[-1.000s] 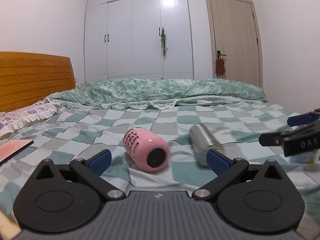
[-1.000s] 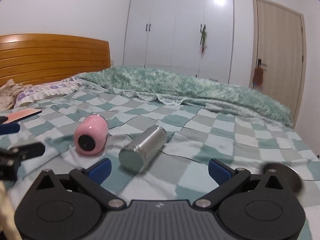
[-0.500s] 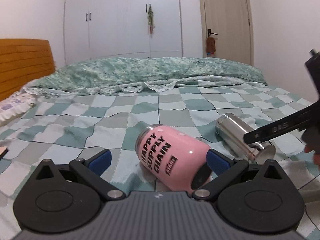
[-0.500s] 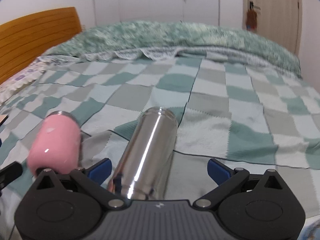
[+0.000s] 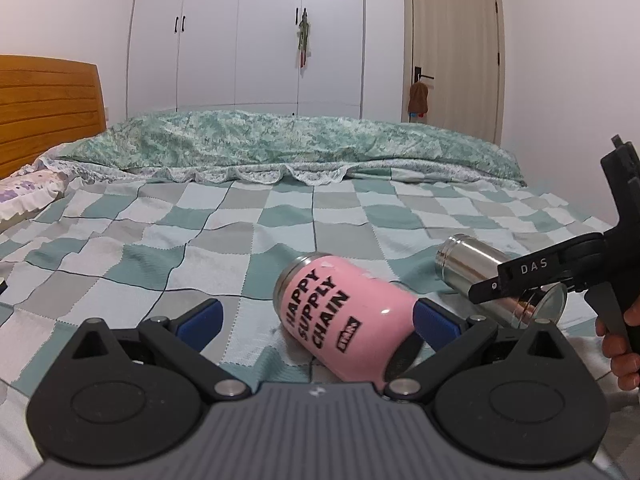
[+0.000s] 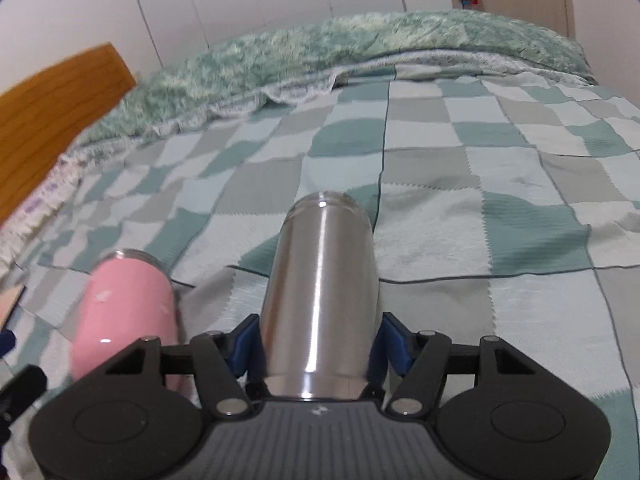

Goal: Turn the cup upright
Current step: 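Lift the silver bottle with the right tool toward the left tool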

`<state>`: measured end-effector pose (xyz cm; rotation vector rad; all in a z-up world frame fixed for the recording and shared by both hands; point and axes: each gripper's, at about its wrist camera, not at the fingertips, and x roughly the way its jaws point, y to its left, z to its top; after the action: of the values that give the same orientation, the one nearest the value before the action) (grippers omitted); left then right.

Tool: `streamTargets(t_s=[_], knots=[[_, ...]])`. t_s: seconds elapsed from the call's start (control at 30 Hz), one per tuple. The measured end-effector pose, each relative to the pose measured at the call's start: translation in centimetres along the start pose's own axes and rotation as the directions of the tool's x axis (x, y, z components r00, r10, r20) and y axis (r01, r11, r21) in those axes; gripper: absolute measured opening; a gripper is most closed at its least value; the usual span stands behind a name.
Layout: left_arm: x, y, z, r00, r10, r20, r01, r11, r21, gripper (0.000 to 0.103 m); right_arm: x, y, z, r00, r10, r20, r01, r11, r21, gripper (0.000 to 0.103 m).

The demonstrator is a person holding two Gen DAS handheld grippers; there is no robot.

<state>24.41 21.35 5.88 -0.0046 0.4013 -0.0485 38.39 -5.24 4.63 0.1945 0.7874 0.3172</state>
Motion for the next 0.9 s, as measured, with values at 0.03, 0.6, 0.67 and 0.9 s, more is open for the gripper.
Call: streamTargets(t_s=[0.03,0.6,0.67,0.9], knots=[[-0.5,-0.3,0.1,1.000,-0.004,0.004,0.004,1.000,-0.001,0.103,-0.9,0.0,-0.2,1.000,0.004,0.009,-0.004,1.000,0.002,0.063],[-11.6,-7.7,-2.2,0.996,-0.077,0.034,0.078,0.997,-0.013,0.103,-15.3,-3.2,-10.0,0.998,-0.017,0.067,0.017,1.000,-0.002,0.063],[-12.6,-8.5,-2.9,0.996,-0.084,0.023,0.084,0.996,-0.012,0.103,-16.3,-3.8,-12.1,0.998,-0.028,0.053,0.028,1.000,0.003,0.063],[-15.2,-10.7,-5.7,0.997,-0.078,-0.029,0.077,0.997,-0.024,0.103,-17.2,-4.7,-16.6,0.999,-0.043,-0.010,0.044,0.999,0.011,0.063]])
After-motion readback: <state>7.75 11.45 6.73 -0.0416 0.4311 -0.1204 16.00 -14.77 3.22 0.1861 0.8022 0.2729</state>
